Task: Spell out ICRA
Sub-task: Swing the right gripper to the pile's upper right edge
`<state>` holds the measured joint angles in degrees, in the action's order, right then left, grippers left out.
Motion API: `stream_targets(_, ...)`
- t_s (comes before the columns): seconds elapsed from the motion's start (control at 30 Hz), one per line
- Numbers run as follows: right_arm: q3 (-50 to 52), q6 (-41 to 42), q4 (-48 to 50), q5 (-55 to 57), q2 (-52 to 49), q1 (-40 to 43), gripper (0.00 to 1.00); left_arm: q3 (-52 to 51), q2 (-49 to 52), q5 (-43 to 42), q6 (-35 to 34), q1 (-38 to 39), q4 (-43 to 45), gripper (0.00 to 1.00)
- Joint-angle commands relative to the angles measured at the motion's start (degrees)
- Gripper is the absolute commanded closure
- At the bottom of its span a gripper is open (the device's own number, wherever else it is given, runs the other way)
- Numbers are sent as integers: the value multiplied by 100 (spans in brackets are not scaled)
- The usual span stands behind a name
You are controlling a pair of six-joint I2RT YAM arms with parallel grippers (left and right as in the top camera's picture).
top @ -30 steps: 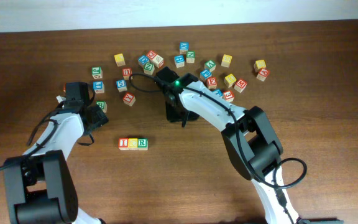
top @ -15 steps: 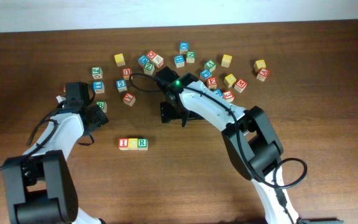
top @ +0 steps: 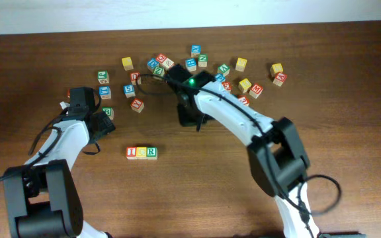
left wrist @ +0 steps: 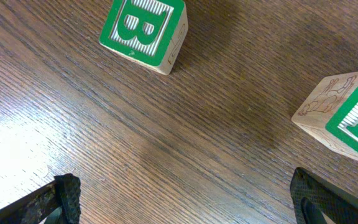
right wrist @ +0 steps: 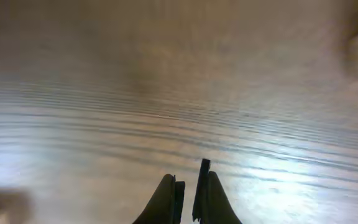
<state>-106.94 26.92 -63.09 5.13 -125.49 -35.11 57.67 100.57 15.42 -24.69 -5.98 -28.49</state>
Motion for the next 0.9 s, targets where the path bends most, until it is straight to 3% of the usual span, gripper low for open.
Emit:
stream_targets(0.0,-227,-575,-26,463,754,275,96,57,46,-2,-11,-4,-7,1)
stream_targets(0.33,-225,-568,-323,802,833,1443,71,57,46,-2,-11,-4,-9,1)
stream_targets(0.4,-225,-568,-385,802,811,1827,26,57,46,-2,-11,-4,-7,1)
stream_targets(0.43,-225,-568,-426,802,802,1969,9,57,46,-2,-11,-4,-7,1)
stream_targets(0.47,-225,-568,-463,800,800,2085,3,57,46,-2,-11,-4,-7,1)
stream_targets(0.67,-225,-568,-522,802,800,2763,2,57,46,-2,-11,-4,-7,1)
stream_targets(0.87,-225,-570,13,802,800,2959,2,57,46,-2,-11,-4,-7,1)
